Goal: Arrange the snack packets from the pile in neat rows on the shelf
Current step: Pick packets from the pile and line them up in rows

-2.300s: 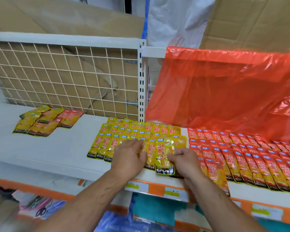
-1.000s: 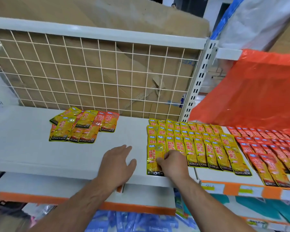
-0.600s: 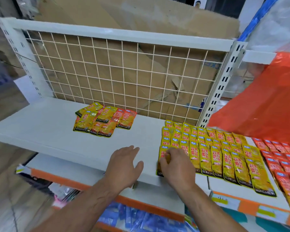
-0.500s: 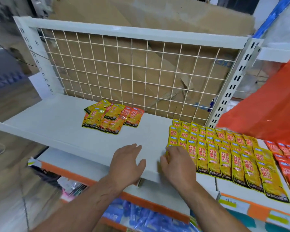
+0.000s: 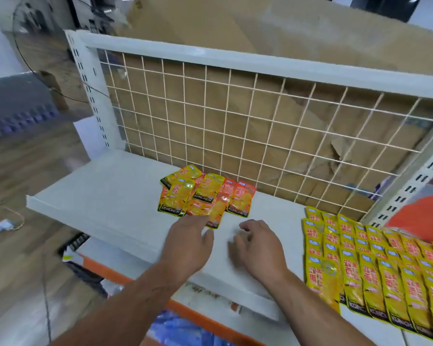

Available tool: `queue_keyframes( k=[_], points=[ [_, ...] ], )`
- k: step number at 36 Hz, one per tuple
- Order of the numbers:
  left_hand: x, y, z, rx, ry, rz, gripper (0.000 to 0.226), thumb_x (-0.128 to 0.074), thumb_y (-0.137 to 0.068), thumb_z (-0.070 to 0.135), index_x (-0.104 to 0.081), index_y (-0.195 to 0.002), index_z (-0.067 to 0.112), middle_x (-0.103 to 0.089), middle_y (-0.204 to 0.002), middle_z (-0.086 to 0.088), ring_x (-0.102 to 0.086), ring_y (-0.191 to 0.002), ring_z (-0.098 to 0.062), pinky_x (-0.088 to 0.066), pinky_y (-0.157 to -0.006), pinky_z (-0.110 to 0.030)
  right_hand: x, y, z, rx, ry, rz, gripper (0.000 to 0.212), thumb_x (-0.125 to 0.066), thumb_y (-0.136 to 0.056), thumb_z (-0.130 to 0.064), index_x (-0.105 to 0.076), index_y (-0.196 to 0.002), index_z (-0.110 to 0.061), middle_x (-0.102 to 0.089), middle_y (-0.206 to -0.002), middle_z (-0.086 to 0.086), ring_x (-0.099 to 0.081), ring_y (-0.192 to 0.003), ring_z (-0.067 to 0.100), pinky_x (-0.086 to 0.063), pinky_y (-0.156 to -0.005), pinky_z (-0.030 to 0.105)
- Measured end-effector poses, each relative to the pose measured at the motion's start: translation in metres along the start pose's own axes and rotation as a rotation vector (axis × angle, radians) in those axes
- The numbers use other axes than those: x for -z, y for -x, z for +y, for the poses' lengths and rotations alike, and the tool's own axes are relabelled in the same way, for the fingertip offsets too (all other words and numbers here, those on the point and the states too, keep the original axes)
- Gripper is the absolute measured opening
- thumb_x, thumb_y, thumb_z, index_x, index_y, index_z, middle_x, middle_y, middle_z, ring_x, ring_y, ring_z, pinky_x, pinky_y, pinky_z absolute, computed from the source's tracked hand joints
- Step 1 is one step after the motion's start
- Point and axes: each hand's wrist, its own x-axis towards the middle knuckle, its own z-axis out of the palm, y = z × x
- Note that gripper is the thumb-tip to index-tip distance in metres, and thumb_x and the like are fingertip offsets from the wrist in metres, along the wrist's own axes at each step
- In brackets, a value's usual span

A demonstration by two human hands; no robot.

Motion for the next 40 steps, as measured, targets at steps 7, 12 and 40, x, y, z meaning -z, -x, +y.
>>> queue_keyframes(
  k=[7,12,40],
  points=[
    [0.012,-0.063,-0.072,0.069,-0.041,0.076,0.042,-0.042,-0.082,0.038,-0.068,-0.103,0.012,-0.067,-0.092,-0.01,-0.06,-0.088,-0.034,-0.054,-0.075,-0.044,-0.051,-0.066,-0.05,-0.009,-0.045,0.04,0.013,-0.065,-0.085,-0.026,-0.066,-0.096,-0.02,-0.065,-0.096,-0.002,-0.061,-0.088,0.019,-0.048,-0.075,0.032],
    [0.013,-0.093,-0.106,0.187,-0.036,0.084,0.038,-0.058,-0.079,0.04,-0.064,-0.1,0.009,-0.063,-0.092,-0.012,-0.054,-0.086,-0.034,-0.049,-0.079,-0.043,-0.075,-0.102,-0.073,-0.131,-0.059,0.117,0.019,-0.063,-0.09,-0.033,-0.065,-0.098,-0.017,-0.066,-0.097,0.002,-0.062,-0.09,0.022,-0.046,-0.076,0.032],
    [0.011,-0.109,-0.128,0.38,0.378,0.037,0.029,-0.067,-0.082,0.025,-0.051,-0.105,0.028,-0.068,-0.1,0.001,-0.065,-0.087,-0.027,-0.051,-0.075,-0.036,-0.096,-0.144,-0.099,-0.398,0.029,0.247,0.029,-0.065,-0.087,-0.033,-0.046,-0.103,-0.019,-0.065,-0.098,0.003,-0.063,-0.094,0.033,-0.038,-0.066,0.034]
  ],
)
